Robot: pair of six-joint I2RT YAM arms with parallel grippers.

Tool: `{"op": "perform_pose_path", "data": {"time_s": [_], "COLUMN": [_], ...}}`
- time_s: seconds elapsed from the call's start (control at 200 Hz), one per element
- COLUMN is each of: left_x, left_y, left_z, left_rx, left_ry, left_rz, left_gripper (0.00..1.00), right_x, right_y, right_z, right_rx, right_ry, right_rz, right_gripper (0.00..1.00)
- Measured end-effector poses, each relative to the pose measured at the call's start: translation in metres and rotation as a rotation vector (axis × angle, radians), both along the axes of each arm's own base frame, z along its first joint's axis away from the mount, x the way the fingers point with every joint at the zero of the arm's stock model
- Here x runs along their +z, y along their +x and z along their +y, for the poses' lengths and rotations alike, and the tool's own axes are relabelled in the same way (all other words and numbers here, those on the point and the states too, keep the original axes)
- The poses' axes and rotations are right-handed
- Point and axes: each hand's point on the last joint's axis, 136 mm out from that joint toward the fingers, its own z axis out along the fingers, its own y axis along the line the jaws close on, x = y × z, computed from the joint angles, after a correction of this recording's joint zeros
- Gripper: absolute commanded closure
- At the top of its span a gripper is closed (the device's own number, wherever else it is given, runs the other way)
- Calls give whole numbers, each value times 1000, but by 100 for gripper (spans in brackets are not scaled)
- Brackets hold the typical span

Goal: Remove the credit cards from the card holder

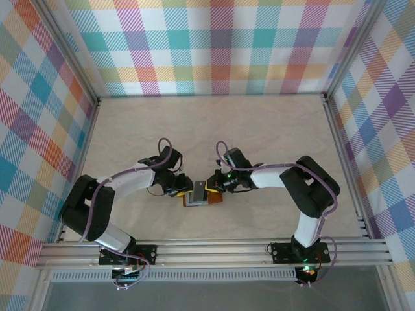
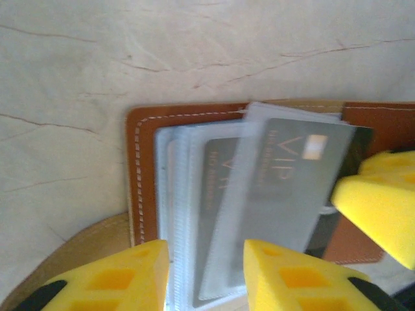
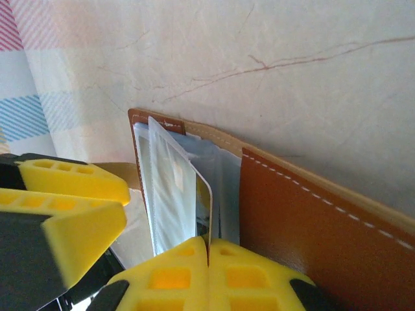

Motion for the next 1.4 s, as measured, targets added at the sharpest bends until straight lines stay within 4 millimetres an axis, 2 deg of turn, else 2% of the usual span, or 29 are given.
{"op": "perform_pose_path", "data": {"time_s": [0.225,0.37,0.655,0.84,0.975,1.06,1.125,1.225,1.4], "left_x": [2,-4,-17,-18,-18,-18,-18,-18,-18], "left_y": [0,0,-1,0,0,0,0,0,0], "left_z": [-1,1,5,8,8,9,9,9,9], "left_rx": [-10,-27,-63,-67,-67,-66,-66,-66,-66], "left_ry": [-6,19,79,106,109,109,109,109,109], "left_rz": [-4,-6,29,26,24,24,24,24,24], "left_gripper": [62,67,75,76,76,76,76,76,76], "right_x": [5,5,2,-6,-3,-2,-2,-5,-5], "right_y": [4,5,2,0,2,2,1,-3,-10], "right_z": [16,21,19,11,4,0,-1,-3,-1], "right_rx": [62,85,98,87,63,53,52,47,31], "right_ry": [49,54,43,-9,-41,-51,-52,-49,18], "right_rz": [6,11,26,30,15,12,15,34,76], "right_gripper": [93,94,94,96,96,93,85,78,78]}}
